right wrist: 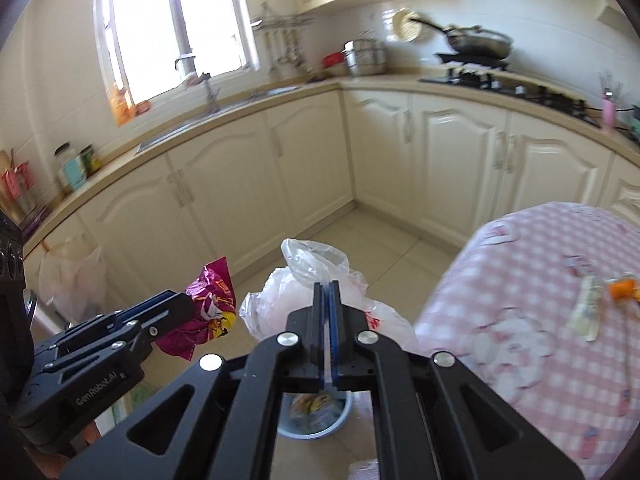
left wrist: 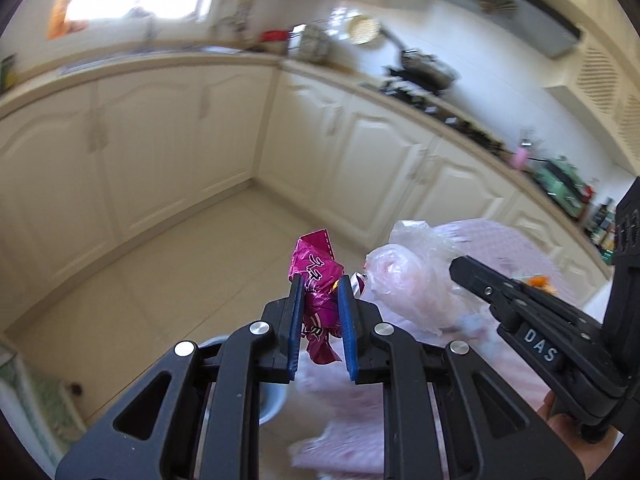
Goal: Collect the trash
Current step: 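Carry both items over the blue bucket and open both tools to drop them, then move both tools back over the table, then grasp the cream barcode wrapper with the left tool while the right tool grasps the orange flower stem, then carry both items over the blue bucket, open the right tool then the left tool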
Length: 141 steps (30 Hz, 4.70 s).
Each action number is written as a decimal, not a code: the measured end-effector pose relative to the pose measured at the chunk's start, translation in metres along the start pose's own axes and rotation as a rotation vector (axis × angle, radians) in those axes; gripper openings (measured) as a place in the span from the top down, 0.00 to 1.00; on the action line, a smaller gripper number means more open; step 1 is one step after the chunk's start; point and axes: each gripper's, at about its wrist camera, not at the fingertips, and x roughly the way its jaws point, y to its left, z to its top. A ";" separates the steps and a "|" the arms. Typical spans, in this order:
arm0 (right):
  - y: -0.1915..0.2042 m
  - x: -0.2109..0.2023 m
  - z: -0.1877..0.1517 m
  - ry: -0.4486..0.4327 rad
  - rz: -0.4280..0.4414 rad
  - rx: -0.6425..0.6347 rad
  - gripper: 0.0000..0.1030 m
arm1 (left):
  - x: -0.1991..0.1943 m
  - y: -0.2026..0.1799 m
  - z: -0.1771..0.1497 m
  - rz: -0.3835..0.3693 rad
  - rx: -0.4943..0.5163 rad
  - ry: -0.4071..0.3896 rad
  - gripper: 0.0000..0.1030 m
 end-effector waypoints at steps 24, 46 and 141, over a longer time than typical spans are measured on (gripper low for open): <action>0.032 0.140 -0.034 0.206 0.005 -0.006 0.97 | 0.094 0.073 -0.023 0.075 -0.104 0.174 0.61; 0.075 0.170 -0.032 0.238 0.127 -0.043 0.95 | 0.084 0.099 -0.024 0.164 -0.156 0.171 0.60; -0.251 -0.066 -0.047 0.063 -0.365 0.305 0.96 | 0.103 -0.241 -0.023 -0.288 0.331 0.206 0.54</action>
